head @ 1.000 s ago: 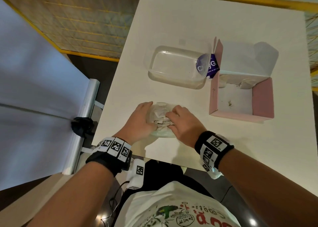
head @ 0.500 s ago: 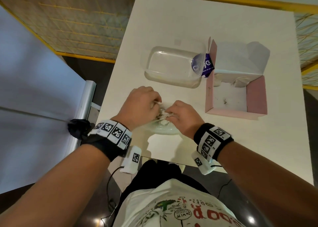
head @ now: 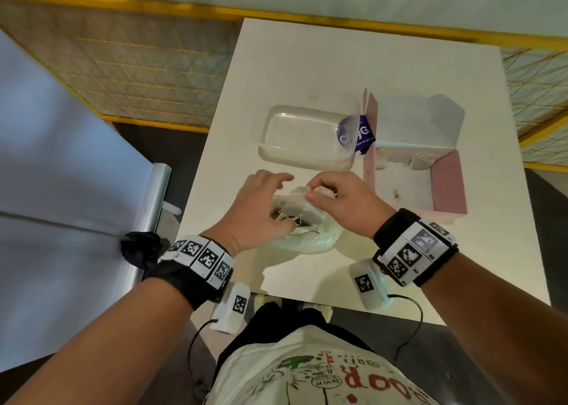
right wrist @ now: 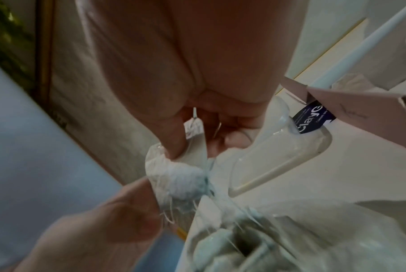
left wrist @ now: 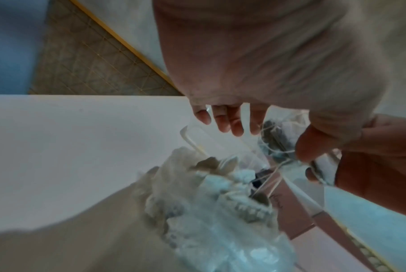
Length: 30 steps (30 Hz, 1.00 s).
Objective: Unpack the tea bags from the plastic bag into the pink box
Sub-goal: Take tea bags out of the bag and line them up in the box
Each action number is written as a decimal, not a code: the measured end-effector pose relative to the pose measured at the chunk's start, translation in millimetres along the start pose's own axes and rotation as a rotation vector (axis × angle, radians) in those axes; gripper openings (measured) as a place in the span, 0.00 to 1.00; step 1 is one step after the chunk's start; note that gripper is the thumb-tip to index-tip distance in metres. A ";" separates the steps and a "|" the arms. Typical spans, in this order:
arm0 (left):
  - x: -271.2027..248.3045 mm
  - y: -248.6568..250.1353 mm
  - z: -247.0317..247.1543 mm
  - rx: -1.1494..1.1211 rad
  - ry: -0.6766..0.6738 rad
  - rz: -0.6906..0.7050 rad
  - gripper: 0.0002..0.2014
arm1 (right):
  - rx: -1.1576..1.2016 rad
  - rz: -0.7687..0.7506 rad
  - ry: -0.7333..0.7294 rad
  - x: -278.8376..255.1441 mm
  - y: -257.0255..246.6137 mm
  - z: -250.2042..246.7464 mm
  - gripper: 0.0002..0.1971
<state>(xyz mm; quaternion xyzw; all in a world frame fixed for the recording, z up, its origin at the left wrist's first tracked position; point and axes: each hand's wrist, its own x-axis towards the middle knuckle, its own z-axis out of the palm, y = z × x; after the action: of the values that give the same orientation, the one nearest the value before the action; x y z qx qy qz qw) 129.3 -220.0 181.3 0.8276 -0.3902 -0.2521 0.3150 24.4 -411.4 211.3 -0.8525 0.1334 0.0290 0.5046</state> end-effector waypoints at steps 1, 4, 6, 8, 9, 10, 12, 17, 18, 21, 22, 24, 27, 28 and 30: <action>-0.1 5.0 -5.0 -0.086 0.046 0.023 0.41 | 0.021 0.003 -0.013 -0.4 -4.7 -3.8 0.04; 3.3 28.7 -22.2 -0.504 -0.031 -0.051 0.41 | 0.055 -0.019 -0.060 -1.9 -24.3 -14.8 0.03; 7.4 45.4 -33.7 -0.866 -0.193 -0.175 0.35 | 0.107 -0.031 -0.084 -3.2 -41.8 -22.3 0.03; 7.9 60.2 -42.8 -1.129 -0.360 -0.278 0.25 | 0.139 -0.033 -0.079 -2.6 -58.6 -30.3 0.04; 7.8 65.5 -46.2 -1.203 -0.414 -0.302 0.22 | 0.108 -0.042 -0.058 -1.3 -65.9 -34.0 0.04; 7.3 69.3 -48.4 -1.254 -0.444 -0.315 0.20 | 0.043 -0.054 -0.028 0.1 -72.2 -36.5 0.04; 8.8 75.9 -52.8 -1.295 -0.442 -0.315 0.16 | -0.122 -0.097 0.052 3.5 -80.5 -40.4 0.05; 17.6 80.9 -61.0 -1.250 -0.325 -0.288 0.14 | -0.062 -0.097 0.284 8.6 -73.6 -45.9 0.12; 19.4 80.4 -62.0 -1.247 -0.310 -0.286 0.14 | -0.002 -0.079 0.283 9.0 -71.6 -47.0 0.10; 24.3 79.5 -61.1 -1.223 -0.276 -0.291 0.15 | 0.053 -0.061 0.257 10.4 -66.2 -48.5 0.04; 25.3 78.8 -59.8 -1.206 -0.265 -0.293 0.15 | 0.038 -0.060 0.271 11.3 -64.0 -48.2 0.03; 26.9 77.0 -56.7 -1.165 -0.251 -0.297 0.15 | 0.027 -0.029 0.312 12.0 -58.7 -48.1 0.03; 29.0 72.4 -56.8 -1.155 -0.257 -0.304 0.13 | 0.120 0.026 0.350 10.6 -52.1 -49.9 0.03; 29.6 71.3 -58.1 -1.172 -0.272 -0.311 0.13 | 0.153 0.035 0.358 9.1 -50.6 -51.0 0.04; 31.2 68.8 -61.0 -1.235 -0.299 -0.322 0.14 | 0.185 0.046 0.356 5.2 -51.2 -53.4 0.04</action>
<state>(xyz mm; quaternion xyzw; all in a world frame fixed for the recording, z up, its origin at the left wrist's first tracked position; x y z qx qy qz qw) 154.0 -259.5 266.5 0.4988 -0.0844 -0.5862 0.6329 38.0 -435.4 280.1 -0.7908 0.2421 -0.1231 0.5486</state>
